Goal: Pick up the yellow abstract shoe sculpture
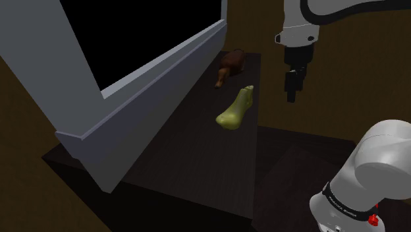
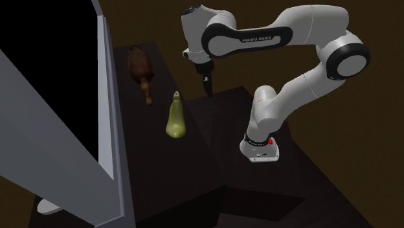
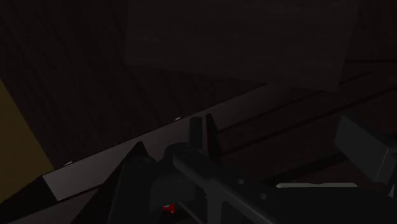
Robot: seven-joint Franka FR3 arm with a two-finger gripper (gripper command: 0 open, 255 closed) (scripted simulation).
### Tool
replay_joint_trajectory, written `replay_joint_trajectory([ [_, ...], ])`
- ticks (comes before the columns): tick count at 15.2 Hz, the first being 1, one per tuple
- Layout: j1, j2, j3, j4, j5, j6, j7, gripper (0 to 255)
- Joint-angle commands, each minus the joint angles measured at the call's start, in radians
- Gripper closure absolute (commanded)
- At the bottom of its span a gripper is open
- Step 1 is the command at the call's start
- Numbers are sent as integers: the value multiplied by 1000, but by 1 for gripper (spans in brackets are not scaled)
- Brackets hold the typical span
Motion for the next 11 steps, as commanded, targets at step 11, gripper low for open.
replay_joint_trajectory([
  [11,241,324,103,290,-235,28,-559,0],
])
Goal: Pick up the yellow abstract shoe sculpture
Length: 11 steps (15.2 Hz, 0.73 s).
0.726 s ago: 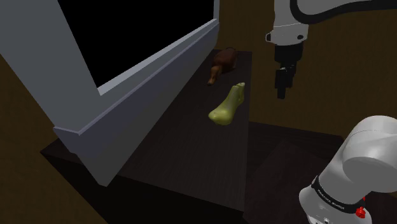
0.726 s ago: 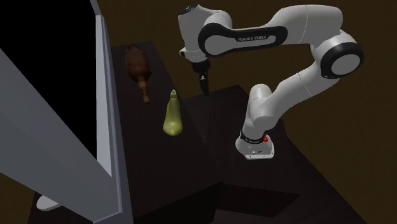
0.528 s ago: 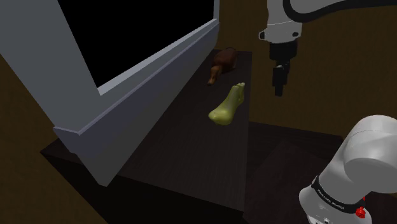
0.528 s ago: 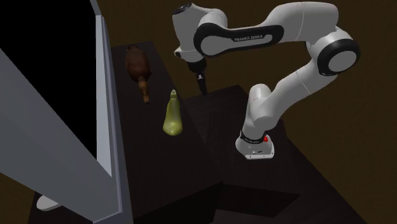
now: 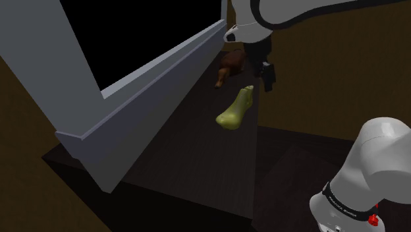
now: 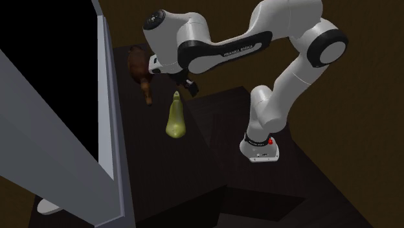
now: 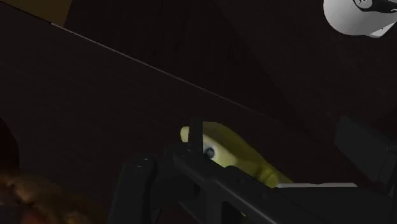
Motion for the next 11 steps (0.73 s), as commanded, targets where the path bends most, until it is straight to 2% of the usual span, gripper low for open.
replay_joint_trajectory([
  [1,46,42,29,40,-44,9,-116,0],
  [4,112,77,72,67,-102,37,-275,0],
  [11,115,75,70,-13,-103,110,-249,0],
])
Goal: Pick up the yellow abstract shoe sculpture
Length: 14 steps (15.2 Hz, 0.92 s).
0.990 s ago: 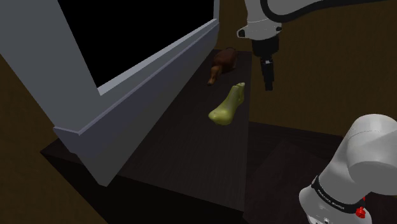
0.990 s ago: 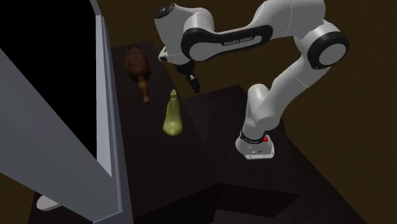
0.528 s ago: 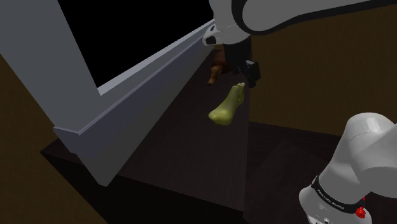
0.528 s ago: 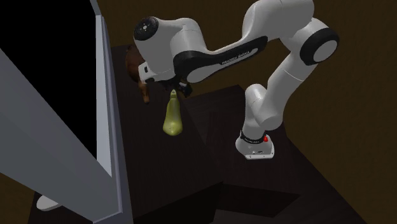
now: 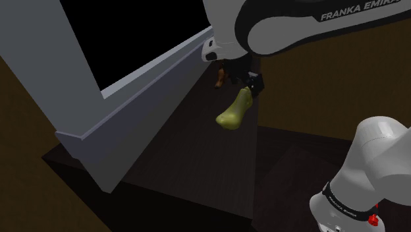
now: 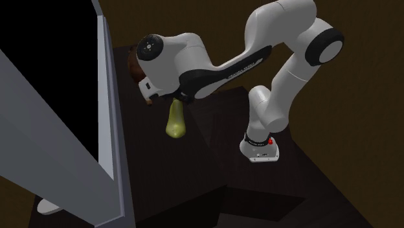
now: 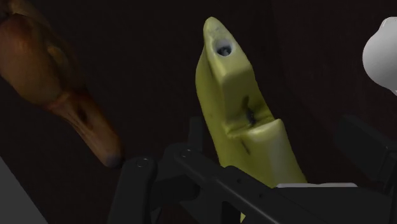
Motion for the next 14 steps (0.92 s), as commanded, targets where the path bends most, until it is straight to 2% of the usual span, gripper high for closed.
replay_joint_trajectory([
  [1,1,0,-1,-34,-1,32,11,0],
  [3,1,0,-1,-34,-1,32,11,0],
  [4,1,-1,-1,-34,-1,32,11,255],
  [14,1,-1,-1,-21,-1,20,6,255],
])
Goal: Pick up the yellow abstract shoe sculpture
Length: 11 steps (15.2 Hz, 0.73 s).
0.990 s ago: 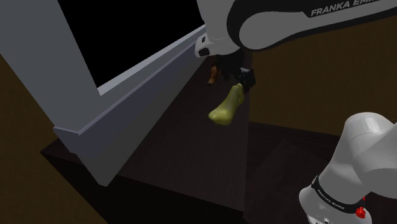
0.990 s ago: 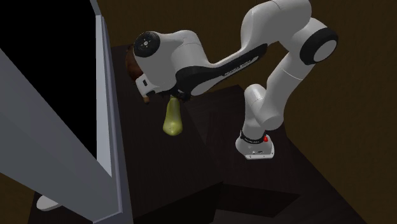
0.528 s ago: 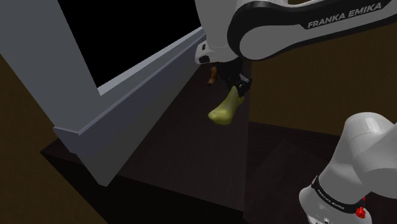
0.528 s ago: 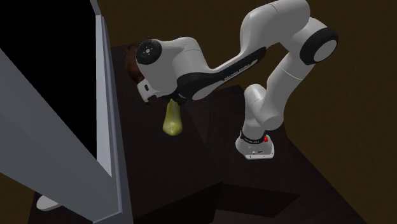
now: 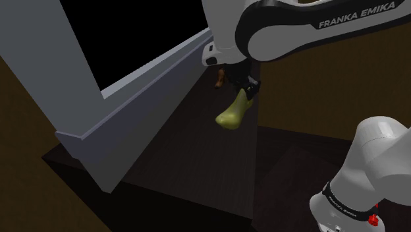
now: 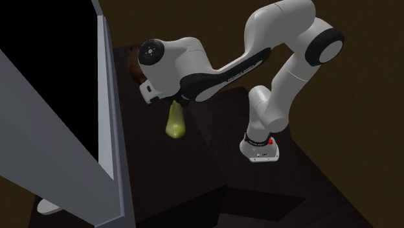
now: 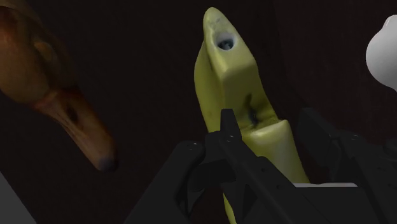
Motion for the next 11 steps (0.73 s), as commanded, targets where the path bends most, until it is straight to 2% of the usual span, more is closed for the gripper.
replay_joint_trajectory([
  [1,-1,0,0,21,0,-20,-8,255],
  [11,-4,9,6,160,-1,-142,-53,255],
])
